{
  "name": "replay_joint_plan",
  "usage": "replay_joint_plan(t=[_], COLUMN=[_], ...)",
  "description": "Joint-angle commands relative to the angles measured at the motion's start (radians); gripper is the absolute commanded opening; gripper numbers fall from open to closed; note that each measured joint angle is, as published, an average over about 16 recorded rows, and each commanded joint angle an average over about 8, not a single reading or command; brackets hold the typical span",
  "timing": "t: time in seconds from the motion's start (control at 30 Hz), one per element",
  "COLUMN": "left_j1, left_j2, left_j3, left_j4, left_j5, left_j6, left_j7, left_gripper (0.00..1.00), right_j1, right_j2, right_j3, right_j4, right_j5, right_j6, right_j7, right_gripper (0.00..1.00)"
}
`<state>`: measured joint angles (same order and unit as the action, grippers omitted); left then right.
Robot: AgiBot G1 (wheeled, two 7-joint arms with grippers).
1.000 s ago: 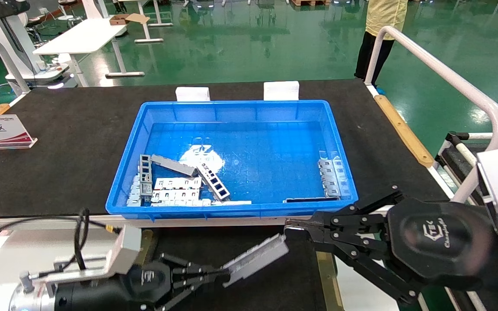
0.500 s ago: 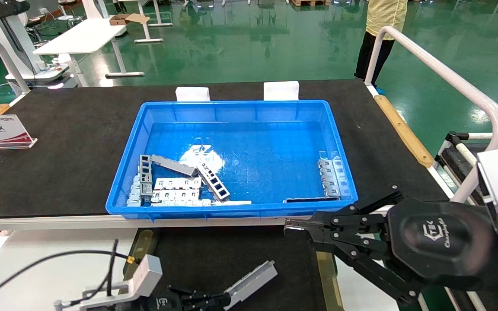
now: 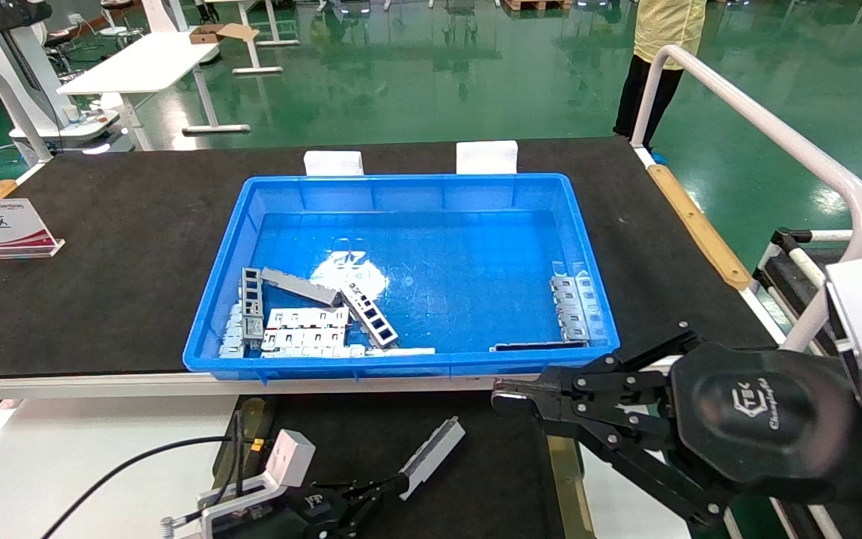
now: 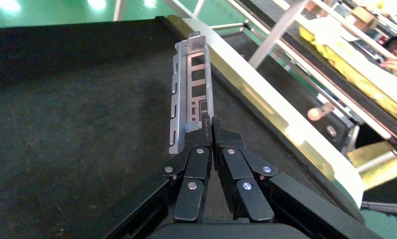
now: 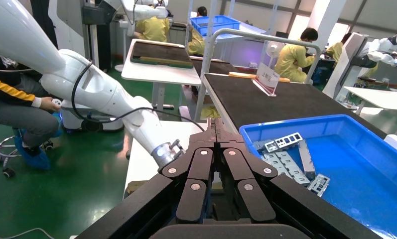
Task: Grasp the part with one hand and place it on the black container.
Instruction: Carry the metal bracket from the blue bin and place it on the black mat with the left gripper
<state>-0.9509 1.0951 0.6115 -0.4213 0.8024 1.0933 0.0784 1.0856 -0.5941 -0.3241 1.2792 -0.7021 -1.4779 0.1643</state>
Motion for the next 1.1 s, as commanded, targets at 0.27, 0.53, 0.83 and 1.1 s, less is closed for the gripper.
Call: replay_joint_plan(t=[0.27,0.53,0.83,1.1], left_j1=[0.052,0.131,0.223,0.265], left_j2=[0.068,0.131,0.171,0.178], left_j3=[-0.026,-0.082,-0.096,-0.052], left_j4=[-0.035,-0.114,-0.29,-0.422], left_j5=[-0.03,-0.1,-0.15,-0.146], left_j6=[-0.173,-0.376,-0.573,-0.723], left_j7=[-0.021,-0.058,-0.171,-0.272], left_gripper=[0.0,0.0,0.0,0.0], right_j1=[0.0,0.0,0.0,0.0], right_j2=[0.0,0.0,0.0,0.0], right_j3=[0.0,-0.001,-0.001,-0.001], right_j4=[0.0,0.0,0.0,0.0], right_j5=[0.0,0.0,0.001,0.001], right_j6=[0.0,0.0,0.0,0.0], right_j7=[0.0,0.0,0.0,-0.001], right_gripper=[0.0,0.0,0.0,0.0])
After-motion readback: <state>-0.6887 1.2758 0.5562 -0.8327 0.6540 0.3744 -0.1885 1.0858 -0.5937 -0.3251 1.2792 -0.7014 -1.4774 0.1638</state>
